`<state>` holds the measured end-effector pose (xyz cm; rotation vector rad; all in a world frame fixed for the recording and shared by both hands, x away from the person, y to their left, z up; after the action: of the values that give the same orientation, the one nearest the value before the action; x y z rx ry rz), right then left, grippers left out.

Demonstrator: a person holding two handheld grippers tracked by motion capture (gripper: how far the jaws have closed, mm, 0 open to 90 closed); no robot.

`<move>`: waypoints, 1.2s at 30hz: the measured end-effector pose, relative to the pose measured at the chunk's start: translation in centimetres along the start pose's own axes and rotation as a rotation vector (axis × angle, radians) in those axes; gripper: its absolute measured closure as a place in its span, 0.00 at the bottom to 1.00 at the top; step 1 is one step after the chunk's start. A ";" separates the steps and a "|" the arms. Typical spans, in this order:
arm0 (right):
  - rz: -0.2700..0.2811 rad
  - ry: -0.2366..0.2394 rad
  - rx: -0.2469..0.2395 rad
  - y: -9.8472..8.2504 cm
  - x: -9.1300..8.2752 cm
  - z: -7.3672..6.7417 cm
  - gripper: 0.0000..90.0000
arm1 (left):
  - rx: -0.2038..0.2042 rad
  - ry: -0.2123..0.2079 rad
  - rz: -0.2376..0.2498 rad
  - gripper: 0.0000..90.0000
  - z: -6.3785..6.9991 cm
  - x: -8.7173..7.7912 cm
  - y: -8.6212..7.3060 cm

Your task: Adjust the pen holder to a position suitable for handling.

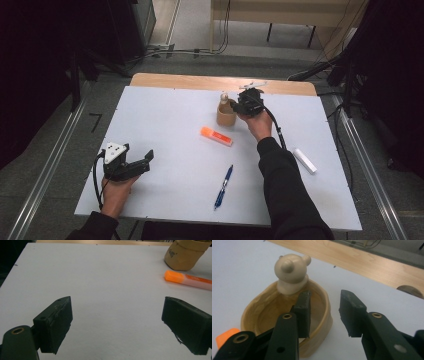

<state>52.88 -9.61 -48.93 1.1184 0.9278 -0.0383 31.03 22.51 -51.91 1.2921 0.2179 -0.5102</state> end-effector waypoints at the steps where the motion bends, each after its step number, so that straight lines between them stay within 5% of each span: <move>1: -0.012 0.001 0.000 0.0 0.2 0.0 0.68 | -0.002 0.000 0.002 0.12 0.0 0.0 0.0; 16: -0.105 0.010 -0.041 -0.3 2.1 -0.2 0.77 | 0.000 0.001 -0.010 0.12 -0.1 0.2 -0.1; 36: -0.117 -0.018 -0.070 -0.4 1.5 -0.1 0.82 | -0.004 0.004 -0.019 0.12 -0.3 0.2 -0.1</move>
<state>53.59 -9.14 -50.25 0.9973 0.9709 -0.1101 31.14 22.72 -52.17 1.2880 0.2349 -0.5226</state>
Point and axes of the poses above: each handheld gripper's, and its own axes: x roughly forward along the jaws, y roughly out of its top, z roughly to its right, the point moved 7 cm from there along x, roughly forward along the jaws, and after that the axes turned 10 degrees about -x, right-handed, at the moved point
